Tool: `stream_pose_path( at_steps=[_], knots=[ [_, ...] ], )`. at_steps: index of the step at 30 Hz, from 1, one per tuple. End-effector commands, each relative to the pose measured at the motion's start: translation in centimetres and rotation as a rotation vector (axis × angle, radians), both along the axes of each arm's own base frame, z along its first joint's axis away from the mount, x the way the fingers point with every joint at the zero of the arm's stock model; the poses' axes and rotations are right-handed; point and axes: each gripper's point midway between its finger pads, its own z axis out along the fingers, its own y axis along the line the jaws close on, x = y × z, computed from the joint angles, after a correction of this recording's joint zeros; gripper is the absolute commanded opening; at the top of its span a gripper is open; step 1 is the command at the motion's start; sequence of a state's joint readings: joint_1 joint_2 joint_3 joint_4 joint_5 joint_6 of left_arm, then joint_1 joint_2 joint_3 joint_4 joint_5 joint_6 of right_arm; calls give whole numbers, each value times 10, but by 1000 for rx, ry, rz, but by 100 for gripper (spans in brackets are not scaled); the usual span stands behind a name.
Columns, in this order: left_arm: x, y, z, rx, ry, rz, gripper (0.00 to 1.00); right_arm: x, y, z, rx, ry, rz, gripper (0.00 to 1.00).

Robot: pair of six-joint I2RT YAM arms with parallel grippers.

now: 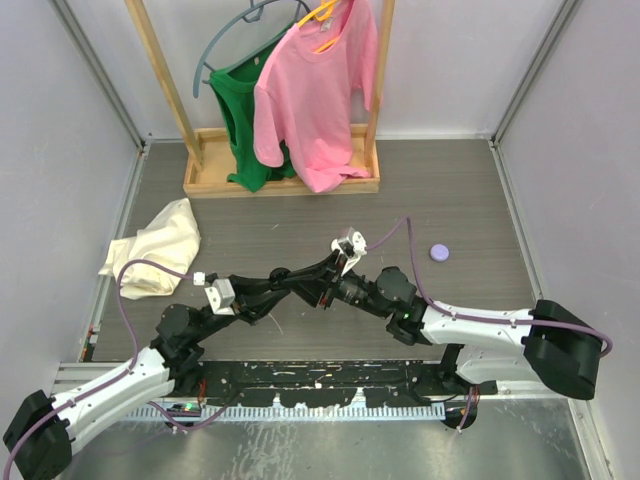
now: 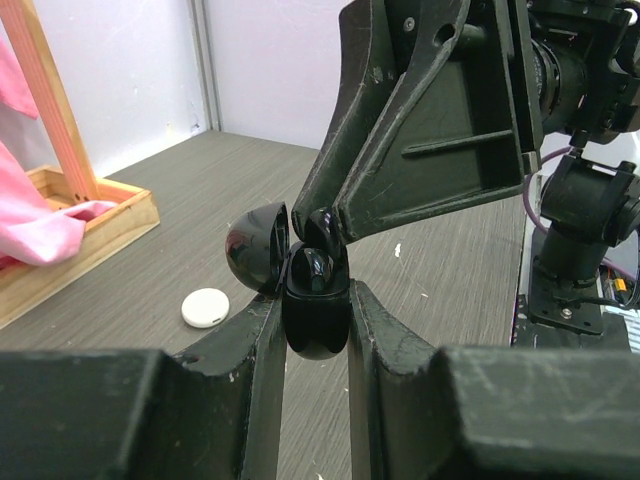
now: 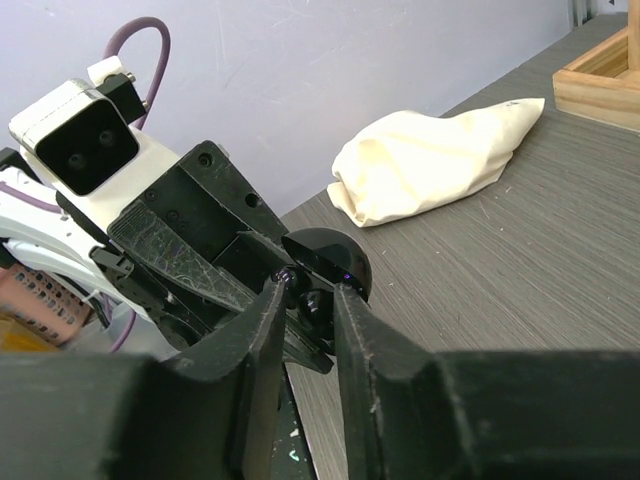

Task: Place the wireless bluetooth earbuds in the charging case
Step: Place the earbud in the charging case, then close the charging case.

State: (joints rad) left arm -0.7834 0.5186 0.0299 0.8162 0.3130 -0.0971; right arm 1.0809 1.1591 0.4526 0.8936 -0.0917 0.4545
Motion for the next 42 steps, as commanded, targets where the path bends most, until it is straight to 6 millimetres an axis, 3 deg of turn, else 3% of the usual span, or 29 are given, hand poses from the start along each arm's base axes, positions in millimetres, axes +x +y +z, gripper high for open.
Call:
stream_pose_path(
  at_steps=[1,9,13,27,33,36,42],
  knots=[
    [-2,5,29,-84,-67,12,0,-4,0,11,35,-24,12,36],
    [-2,4,28,-81,-64,9,0,4,-26,35,-3,-96,-96,50],
    [-2,3,28,-78,-63,6,0,7,-37,35,-32,-108,-139,53],
    [-9,-2,28,-66,-73,-44,0,10,-18,20,-85,-106,-97,55],
    [-11,-4,28,-59,-77,-59,0,-7,-17,36,-73,-130,-10,68],
    [-13,-7,27,-47,-79,-82,0,-7,-16,40,-130,-106,9,75],
    [-20,-12,26,-28,-88,-129,0,1,-17,48,-148,3,96,79]
  ],
)
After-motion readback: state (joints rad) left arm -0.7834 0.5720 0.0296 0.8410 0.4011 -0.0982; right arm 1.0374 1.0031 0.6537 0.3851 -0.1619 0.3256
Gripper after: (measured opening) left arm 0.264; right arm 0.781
